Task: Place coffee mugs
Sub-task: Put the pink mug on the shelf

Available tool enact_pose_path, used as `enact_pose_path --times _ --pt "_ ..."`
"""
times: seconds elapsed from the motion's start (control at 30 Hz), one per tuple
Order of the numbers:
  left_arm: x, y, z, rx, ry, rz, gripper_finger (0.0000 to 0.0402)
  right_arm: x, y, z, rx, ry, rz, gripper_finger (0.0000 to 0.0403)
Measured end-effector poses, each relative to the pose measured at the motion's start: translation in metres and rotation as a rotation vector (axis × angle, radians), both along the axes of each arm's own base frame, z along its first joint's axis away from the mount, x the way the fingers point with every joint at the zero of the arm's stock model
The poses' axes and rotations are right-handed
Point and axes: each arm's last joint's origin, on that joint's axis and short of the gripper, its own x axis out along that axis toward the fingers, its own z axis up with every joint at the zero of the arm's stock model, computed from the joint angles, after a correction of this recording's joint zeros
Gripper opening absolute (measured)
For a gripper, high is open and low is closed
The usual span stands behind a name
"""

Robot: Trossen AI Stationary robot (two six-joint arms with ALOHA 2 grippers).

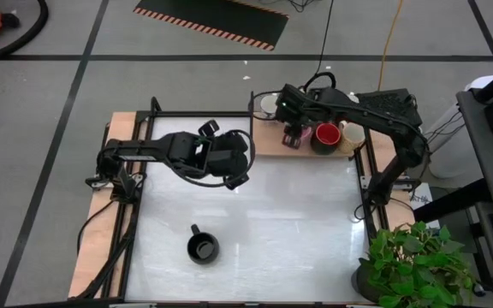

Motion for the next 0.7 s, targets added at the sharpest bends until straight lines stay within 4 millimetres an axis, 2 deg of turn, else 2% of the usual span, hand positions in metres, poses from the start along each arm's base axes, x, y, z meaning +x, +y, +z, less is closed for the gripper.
enact_pose_path --times 0.1,0.2,0.37,0.5,0.7 --pt "-0.001 0.005 0.001 0.012 0.011 -0.004 0.0134 0.008 0.015 0.009 0.036 -0.13 -0.029 0.016" --pt "-0.003 0.011 0.007 0.028 -0.004 -0.017 0.0134 0.021 0.028 0.01 -0.024 -0.204 0.017 0.016" --pt "-0.015 0.021 0.029 0.07 -0.077 -0.056 0.0134 0.037 0.034 -0.003 -0.116 -0.286 0.08 0.016" --pt "-0.027 0.034 0.046 0.106 -0.13 -0.058 0.0134 0.04 0.028 -0.018 -0.114 -0.218 0.046 0.0143" --pt "-0.036 0.056 0.055 0.143 -0.139 -0.024 0.0134 0.044 0.016 -0.041 -0.108 -0.09 0.095 0.0081"
